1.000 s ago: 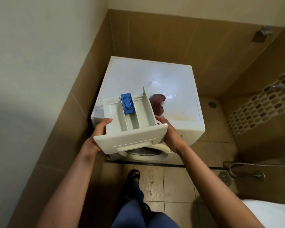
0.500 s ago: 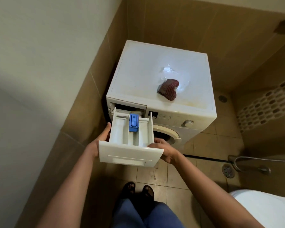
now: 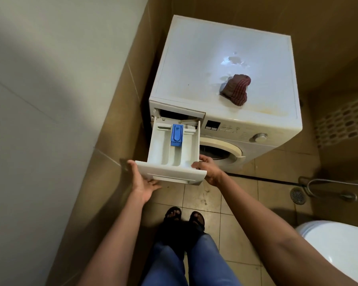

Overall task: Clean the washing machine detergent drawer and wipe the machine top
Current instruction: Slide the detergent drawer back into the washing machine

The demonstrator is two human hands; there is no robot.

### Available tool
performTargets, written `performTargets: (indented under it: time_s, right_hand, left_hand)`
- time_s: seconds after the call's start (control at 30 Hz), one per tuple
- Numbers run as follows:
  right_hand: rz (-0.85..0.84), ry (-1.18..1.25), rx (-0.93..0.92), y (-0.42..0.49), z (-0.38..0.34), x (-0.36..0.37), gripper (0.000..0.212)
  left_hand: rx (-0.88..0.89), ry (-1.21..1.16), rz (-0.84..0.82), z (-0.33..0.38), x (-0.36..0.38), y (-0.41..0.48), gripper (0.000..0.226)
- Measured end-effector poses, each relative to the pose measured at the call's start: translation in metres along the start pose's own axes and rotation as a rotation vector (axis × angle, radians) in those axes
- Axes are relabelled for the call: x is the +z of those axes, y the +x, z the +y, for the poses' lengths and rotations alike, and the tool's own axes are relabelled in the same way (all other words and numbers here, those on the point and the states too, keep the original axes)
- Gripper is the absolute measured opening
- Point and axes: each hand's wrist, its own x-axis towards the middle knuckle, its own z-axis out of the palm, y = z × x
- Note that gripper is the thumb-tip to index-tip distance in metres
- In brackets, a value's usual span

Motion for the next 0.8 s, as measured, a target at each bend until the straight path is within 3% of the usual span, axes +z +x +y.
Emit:
performTargets:
  time_s: [0.03, 0.13, 0.17, 0.3, 0.7, 0.8]
  right_hand:
    - [-0.006, -0.014, -0.001, 0.005, 0.000, 0.001, 0.052]
    - [0.005, 0.010, -0.004, 0.014, -0.004, 0.003, 0.043]
    - [0.010, 0.021, -0.005, 0.018, -0.006, 0.003, 0.043]
    - [0.001, 0.003, -0.024, 0.031, -0.010, 0.001, 0.052]
    - [-0.001, 0.032, -0.029, 0.054, -0.008, 0.006, 0.051]
    - [-0.003, 0.020, -0.003, 0.057, -0.007, 0.006, 0.054]
  left_hand:
    - [0.014, 0.000, -0.008, -0.001, 0.003, 0.001, 0.106]
    - [0.052, 0.091, -0.086, 0.001, 0.015, -0.004, 0.153]
    - [0.072, 0.118, -0.095, 0.002, 0.018, -0.002, 0.156]
    - [0.096, 0.133, -0.069, 0.011, 0.028, 0.006, 0.140]
    - [0.087, 0.168, -0.008, 0.019, 0.034, 0.022, 0.132]
    - [0.065, 0.165, 0.000, 0.020, 0.033, 0.027, 0.139]
